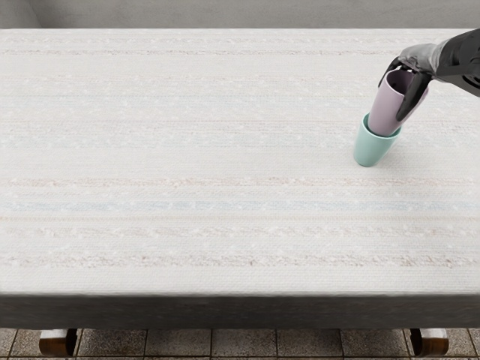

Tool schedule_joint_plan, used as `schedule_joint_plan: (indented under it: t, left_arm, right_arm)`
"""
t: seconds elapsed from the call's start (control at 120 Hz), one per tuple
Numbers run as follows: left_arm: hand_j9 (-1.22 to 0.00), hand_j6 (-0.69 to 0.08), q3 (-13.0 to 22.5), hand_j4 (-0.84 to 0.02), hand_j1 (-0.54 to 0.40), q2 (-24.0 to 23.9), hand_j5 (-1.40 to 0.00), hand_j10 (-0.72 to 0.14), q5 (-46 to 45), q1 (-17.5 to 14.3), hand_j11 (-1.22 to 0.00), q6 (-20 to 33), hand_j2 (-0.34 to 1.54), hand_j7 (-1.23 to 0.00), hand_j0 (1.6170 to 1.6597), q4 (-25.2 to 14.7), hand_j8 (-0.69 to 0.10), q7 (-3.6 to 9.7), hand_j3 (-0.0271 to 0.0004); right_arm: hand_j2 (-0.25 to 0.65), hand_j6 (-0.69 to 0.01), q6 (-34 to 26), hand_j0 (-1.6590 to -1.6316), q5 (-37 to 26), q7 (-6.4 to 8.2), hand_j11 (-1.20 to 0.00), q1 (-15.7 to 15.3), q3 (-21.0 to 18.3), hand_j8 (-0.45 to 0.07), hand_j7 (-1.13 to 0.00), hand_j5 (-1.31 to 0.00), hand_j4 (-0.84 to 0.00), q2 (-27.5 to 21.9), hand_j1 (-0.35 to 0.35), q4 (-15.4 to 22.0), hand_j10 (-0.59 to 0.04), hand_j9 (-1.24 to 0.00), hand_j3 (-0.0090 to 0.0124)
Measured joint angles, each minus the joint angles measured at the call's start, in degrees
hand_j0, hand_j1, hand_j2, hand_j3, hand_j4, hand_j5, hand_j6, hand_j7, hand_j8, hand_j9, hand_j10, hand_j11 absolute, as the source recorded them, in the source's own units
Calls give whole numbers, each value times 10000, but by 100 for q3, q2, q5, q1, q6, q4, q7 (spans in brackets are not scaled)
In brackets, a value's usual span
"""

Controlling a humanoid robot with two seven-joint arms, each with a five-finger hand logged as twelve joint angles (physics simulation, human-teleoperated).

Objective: Pick up cup and place in cup with right hand

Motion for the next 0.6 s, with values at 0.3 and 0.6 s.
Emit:
schedule_joint_plan:
  t: [0.3, 0.6]
  left_arm:
    - [2, -5, -7, -5, 3491, 0, 1, -2, -1, 13, 2, 0, -3, 1, 16580, -1, -4, 0, 2]
    - [0, -5, -8, -5, 3491, 0, 0, -3, -1, 18, 0, 0, -1, 0, 16581, -2, -5, -1, 0]
  right_arm:
    - [-353, -1794, -89, -16499, -6, -1, -9352, -98, 7, -873, -9130, -10348, -2973, 21, 1197, 3, -2844, -9530, 9]
    - [-181, -1330, -133, -16535, -21, 6, -4441, -161, 8, -591, -4408, -4932, -1668, 135, -1263, -124, -1566, -4541, 0]
